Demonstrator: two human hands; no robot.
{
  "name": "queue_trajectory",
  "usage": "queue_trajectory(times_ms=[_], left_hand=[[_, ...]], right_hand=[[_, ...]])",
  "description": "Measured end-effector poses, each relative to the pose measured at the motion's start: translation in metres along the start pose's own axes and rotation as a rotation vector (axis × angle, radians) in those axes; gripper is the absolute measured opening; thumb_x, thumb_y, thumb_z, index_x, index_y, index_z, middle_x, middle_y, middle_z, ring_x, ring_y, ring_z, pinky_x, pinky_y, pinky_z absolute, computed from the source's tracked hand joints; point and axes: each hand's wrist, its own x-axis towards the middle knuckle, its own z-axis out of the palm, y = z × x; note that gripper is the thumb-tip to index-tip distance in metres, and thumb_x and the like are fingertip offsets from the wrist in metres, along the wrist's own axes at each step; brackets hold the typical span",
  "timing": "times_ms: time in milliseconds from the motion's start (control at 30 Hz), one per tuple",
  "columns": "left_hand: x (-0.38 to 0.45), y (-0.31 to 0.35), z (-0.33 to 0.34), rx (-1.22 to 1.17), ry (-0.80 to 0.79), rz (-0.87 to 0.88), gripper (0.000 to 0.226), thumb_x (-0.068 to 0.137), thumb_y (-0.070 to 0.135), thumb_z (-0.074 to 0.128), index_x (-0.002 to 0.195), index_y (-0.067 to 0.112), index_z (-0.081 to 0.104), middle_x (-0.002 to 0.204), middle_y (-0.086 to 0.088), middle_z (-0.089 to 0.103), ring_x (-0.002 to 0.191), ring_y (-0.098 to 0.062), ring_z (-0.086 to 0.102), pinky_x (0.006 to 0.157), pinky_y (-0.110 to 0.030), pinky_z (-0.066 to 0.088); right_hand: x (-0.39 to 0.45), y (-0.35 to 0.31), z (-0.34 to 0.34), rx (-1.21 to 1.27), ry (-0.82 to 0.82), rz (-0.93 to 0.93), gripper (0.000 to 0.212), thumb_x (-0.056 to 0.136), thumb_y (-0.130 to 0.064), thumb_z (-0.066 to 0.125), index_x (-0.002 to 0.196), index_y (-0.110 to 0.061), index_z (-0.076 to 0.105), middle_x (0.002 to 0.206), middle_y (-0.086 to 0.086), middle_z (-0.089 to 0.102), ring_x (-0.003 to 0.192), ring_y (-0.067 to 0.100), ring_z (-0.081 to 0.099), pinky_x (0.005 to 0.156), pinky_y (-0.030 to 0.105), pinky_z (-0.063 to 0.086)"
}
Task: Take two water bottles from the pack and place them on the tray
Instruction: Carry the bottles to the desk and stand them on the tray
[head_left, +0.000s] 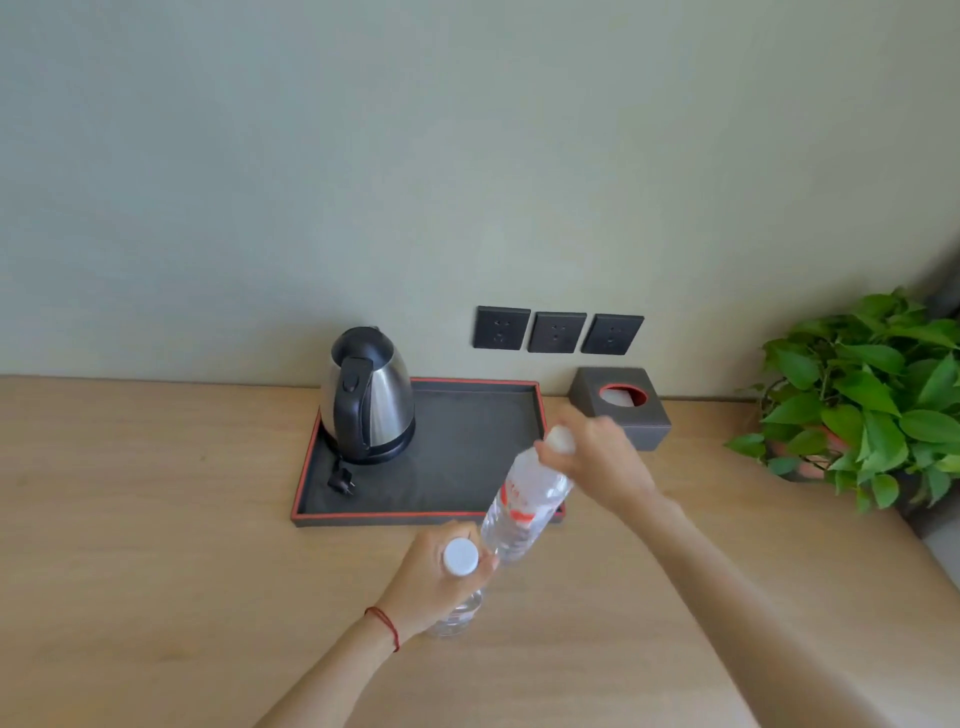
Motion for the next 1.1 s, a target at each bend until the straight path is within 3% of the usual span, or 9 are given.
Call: queue_trajectory(times_ms=[67,133,400,800,1100], left_hand=[[0.002,0.000,0.002,-0.002,0.055,0.004,0.027,0.073,0.023,0.066,0.061,0.004,0.052,0.069,-0.023,0.062,0.062,-0.015,0.052,0.063,-0.035,0.046],[0.005,0.000,0.002,0.002,0.078,0.001,0.027,0.073,0.024,0.065,0.057,0.009,0.050,0.064,-0.018,0.061,0.060,-0.011,0.051,0.062,-0.029,0.045],[0.016,0.002,-0.006,-0.007,0.098,-0.049,0.031,0.070,0.023,0.061,0.063,-0.005,0.050,0.068,-0.031,0.057,0.061,-0.020,0.047,0.060,-0.037,0.042],[0.016,0.004,-0.011,-0.033,0.088,-0.054,0.032,0.071,0.022,0.062,0.066,-0.008,0.053,0.072,-0.032,0.060,0.062,-0.020,0.050,0.062,-0.031,0.041],[0.014,0.003,-0.009,-0.037,0.065,-0.033,0.028,0.071,0.027,0.063,0.066,0.000,0.058,0.071,-0.021,0.067,0.062,-0.016,0.057,0.061,-0.024,0.046]], right_hand=[[0.040,0.003,-0.007,0.008,-0.058,-0.069,0.033,0.084,-0.034,0.064,0.099,-0.007,0.053,0.079,0.012,0.058,0.073,0.033,0.056,0.054,0.032,0.035],[0.078,0.008,-0.007,-0.008,-0.128,-0.118,0.032,0.086,-0.034,0.062,0.102,-0.008,0.051,0.092,0.014,0.063,0.074,0.027,0.055,0.058,0.034,0.044],[0.160,0.005,0.015,-0.043,-0.111,-0.091,0.027,0.089,-0.023,0.057,0.111,-0.008,0.052,0.111,0.023,0.059,0.099,0.039,0.056,0.084,0.046,0.052],[0.188,-0.006,0.018,-0.214,-0.089,-0.123,0.028,0.097,-0.017,0.047,0.124,-0.010,0.049,0.120,0.025,0.050,0.103,0.041,0.054,0.088,0.046,0.048],[0.196,-0.005,0.026,-0.270,0.033,-0.030,0.029,0.095,-0.004,0.047,0.123,-0.006,0.049,0.119,0.026,0.048,0.104,0.042,0.052,0.083,0.047,0.048]])
